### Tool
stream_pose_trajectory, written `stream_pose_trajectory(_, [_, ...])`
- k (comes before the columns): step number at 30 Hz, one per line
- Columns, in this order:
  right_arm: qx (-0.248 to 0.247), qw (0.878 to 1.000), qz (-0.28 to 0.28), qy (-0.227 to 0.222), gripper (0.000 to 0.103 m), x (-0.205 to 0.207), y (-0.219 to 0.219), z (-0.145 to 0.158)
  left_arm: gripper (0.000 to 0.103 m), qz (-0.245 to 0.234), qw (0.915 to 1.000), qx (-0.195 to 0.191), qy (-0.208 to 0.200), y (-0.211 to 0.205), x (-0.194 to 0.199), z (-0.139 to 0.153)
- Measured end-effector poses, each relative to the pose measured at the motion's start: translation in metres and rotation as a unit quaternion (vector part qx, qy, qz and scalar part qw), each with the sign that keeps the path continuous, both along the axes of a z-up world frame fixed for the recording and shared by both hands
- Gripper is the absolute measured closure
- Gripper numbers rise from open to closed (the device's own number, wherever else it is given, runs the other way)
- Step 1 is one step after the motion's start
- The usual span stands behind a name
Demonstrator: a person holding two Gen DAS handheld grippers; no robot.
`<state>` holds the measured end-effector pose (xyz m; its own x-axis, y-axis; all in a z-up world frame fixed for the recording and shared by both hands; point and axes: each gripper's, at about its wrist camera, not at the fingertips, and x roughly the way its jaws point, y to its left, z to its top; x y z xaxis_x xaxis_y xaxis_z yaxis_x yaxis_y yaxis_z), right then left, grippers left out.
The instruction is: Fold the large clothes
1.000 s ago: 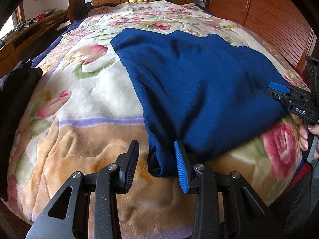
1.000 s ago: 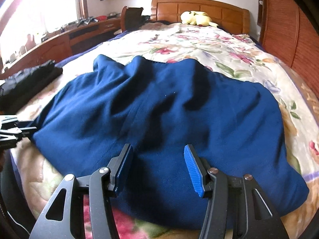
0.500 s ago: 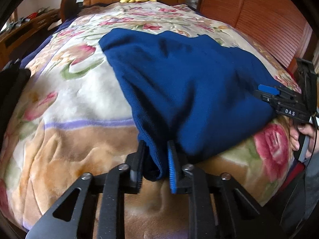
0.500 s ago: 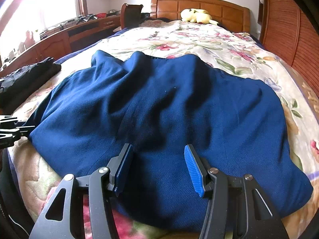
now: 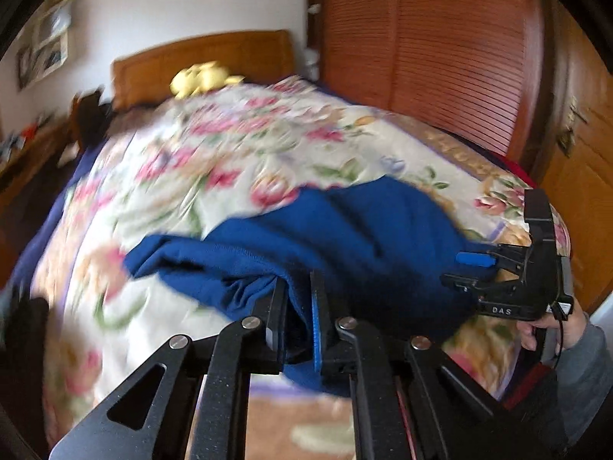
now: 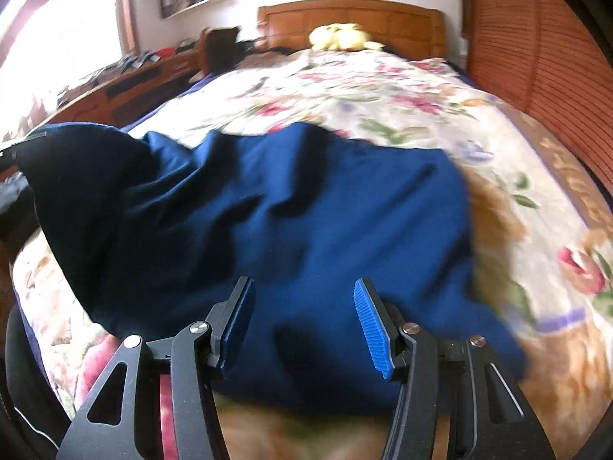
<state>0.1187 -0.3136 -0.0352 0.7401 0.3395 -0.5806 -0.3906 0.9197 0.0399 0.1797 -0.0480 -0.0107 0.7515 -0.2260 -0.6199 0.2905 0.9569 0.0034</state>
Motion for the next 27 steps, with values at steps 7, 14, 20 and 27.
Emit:
stream_pose_trajectory(7, [0.025, 0.997, -0.07, -0.014, 0.047, -0.013, -0.064, 0.006, 0.094, -0.077, 0.9968, 0.016, -0.016, -0.094, 0.044, 0.023])
stream_pose_trajectory(14, [0.042, 0.995, -0.084, -0.016, 0.047, -0.026, -0.085, 0.006, 0.095, -0.162, 0.9864, 0.025, -0.015, -0.192, 0.053, 0.032])
stream_pose_trajectory(20, [0.059, 0.994, -0.089, -0.014, 0.047, -0.031, -0.096, 0.005, 0.095, -0.179, 0.9829, 0.02, 0.036, -0.218, 0.069, 0.011])
stream_pose_trajectory(27, [0.054, 0.995, -0.078, -0.021, 0.047, -0.025, -0.091, 0.006, 0.079, -0.165, 0.9851, -0.015, 0.045, -0.195, 0.064, 0.016])
